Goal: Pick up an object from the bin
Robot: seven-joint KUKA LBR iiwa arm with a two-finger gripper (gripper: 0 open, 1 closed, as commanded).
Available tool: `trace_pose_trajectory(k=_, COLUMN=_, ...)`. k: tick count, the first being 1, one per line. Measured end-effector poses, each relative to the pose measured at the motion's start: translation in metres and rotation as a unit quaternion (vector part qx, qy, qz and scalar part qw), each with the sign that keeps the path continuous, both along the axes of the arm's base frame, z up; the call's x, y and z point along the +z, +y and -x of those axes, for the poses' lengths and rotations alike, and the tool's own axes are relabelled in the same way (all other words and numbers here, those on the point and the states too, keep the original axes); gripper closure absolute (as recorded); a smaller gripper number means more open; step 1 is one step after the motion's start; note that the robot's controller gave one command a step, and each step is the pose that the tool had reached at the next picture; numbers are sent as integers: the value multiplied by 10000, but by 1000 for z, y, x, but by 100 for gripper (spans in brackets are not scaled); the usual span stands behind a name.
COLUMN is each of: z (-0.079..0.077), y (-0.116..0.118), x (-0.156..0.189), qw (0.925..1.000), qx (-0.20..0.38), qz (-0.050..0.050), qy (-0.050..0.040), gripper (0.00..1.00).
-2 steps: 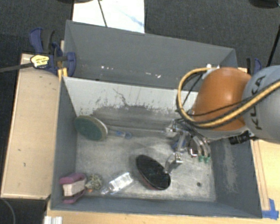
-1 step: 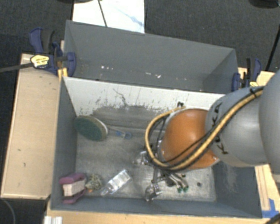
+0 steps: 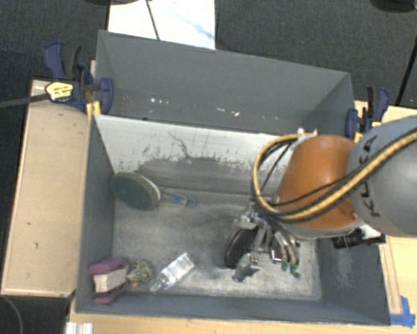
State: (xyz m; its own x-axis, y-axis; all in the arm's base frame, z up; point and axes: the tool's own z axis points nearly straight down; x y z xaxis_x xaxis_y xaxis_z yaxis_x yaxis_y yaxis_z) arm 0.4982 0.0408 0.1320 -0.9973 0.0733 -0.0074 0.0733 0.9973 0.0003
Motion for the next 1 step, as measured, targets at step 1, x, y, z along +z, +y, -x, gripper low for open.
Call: trace_pose_trajectory(k=1, z=-17, y=-28, x=-60, qw=9956, qx=940, qz=-4, qy=-3, gripper=0)
